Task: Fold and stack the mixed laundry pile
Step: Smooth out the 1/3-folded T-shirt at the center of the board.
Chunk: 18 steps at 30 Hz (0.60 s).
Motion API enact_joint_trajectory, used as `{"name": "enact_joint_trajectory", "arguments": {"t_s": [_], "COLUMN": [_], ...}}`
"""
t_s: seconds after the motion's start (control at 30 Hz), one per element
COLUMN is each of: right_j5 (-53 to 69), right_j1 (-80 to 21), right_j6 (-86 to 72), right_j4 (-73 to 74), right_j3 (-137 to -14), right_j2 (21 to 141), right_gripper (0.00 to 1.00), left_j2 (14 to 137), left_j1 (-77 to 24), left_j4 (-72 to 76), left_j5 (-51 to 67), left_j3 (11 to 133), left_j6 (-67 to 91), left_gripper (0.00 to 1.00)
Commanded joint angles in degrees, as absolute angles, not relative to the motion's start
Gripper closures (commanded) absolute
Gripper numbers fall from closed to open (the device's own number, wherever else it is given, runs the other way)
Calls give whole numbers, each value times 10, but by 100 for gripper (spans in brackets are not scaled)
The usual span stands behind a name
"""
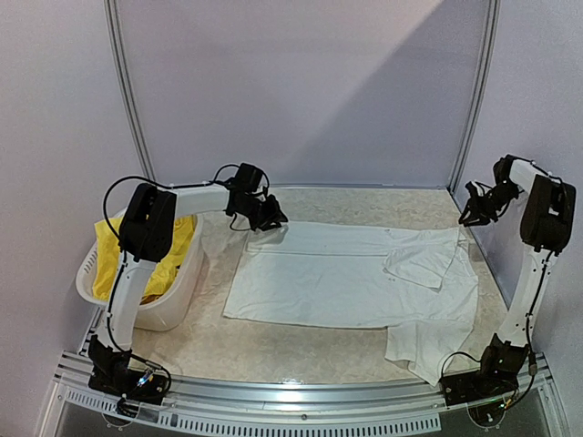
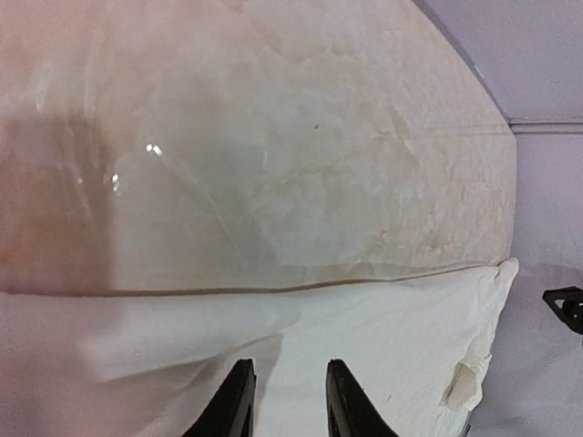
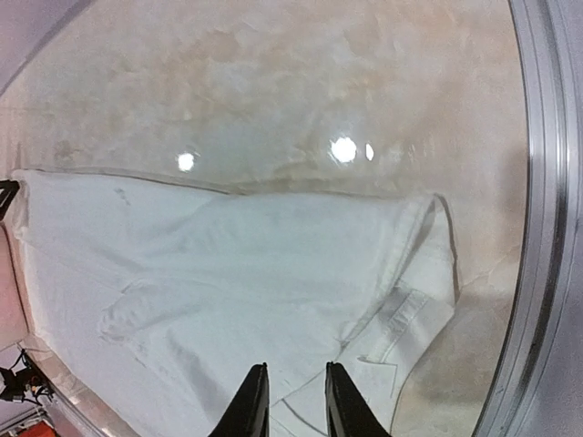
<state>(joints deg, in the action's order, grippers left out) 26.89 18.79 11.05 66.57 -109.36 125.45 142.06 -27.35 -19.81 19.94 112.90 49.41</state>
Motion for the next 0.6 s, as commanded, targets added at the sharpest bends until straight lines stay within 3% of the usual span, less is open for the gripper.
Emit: {"name": "enact_joint_trajectory", "arguments": {"t_s": [0.0, 0.3, 0.57], "right_j5": [316, 298, 142], "right_j1": [178, 178, 178], "right_j6": [106, 88, 75], "right_j4": [635, 646, 615], "right_j3": [-1128, -1185, -1167], "right_j2": [1261, 1403, 1417], "right_gripper": [80, 86, 87], "left_j2": [1401, 1471, 1498], "left_j1": [-283, -284, -270], "left_j4": [-207, -196, -256], "left_j5": [202, 251, 233], "left_j3": [1165, 1214, 1211], "left_j6": [466, 491, 497], "left_gripper": [73, 73, 75]}}
